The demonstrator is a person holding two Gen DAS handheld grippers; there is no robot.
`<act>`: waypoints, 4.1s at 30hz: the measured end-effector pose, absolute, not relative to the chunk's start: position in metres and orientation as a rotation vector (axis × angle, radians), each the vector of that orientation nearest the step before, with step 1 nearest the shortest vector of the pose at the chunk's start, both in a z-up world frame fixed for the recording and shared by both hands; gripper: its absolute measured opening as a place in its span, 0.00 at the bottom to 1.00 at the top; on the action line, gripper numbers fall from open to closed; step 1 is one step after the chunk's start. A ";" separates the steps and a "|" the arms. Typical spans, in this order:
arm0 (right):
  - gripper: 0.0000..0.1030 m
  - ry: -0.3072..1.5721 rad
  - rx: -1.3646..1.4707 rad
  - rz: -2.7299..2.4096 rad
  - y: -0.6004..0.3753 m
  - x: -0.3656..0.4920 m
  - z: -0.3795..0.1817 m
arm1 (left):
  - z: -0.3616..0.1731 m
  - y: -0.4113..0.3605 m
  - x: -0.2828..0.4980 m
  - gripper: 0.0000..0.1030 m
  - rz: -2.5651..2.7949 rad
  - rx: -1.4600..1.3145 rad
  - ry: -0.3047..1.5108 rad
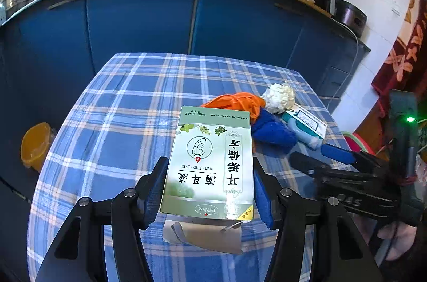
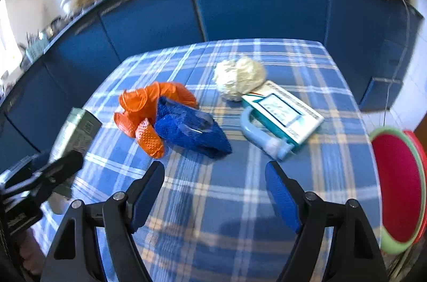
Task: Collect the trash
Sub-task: 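Grasp the blue mesh bag with the right tool while the left tool holds the box, then carry the green box and blue mesh bag with both tools over the red bin, then open both tools to drop the green box and mesh bag into the bin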
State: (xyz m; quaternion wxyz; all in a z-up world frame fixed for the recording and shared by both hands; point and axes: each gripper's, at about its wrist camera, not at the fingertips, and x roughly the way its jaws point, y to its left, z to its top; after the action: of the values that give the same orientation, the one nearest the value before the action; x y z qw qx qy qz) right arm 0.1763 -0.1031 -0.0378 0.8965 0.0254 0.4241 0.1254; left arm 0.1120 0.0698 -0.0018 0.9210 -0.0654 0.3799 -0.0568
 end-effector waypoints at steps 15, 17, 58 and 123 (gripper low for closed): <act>0.36 0.916 -0.006 0.282 -0.085 0.206 -0.056 | -0.017 0.083 0.127 0.59 -0.034 -0.139 0.810; 0.24 0.909 -0.005 0.284 -0.086 0.204 -0.055 | -0.018 0.083 0.127 0.59 -0.031 -0.138 0.810; 0.05 0.664 0.299 0.157 -0.212 0.086 0.018 | 0.028 -0.027 0.106 0.59 -0.262 -0.033 0.747; 0.09 0.800 0.593 -0.249 -0.412 0.078 -0.091 | -0.053 -0.301 0.169 0.60 -0.616 0.240 0.936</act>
State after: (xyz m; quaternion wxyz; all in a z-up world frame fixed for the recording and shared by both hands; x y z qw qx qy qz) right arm 0.0776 -0.4118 -0.0908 0.8712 0.2838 0.3826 -0.1189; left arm 0.1690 -0.3006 -0.0533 0.8401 0.1137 0.4429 -0.2916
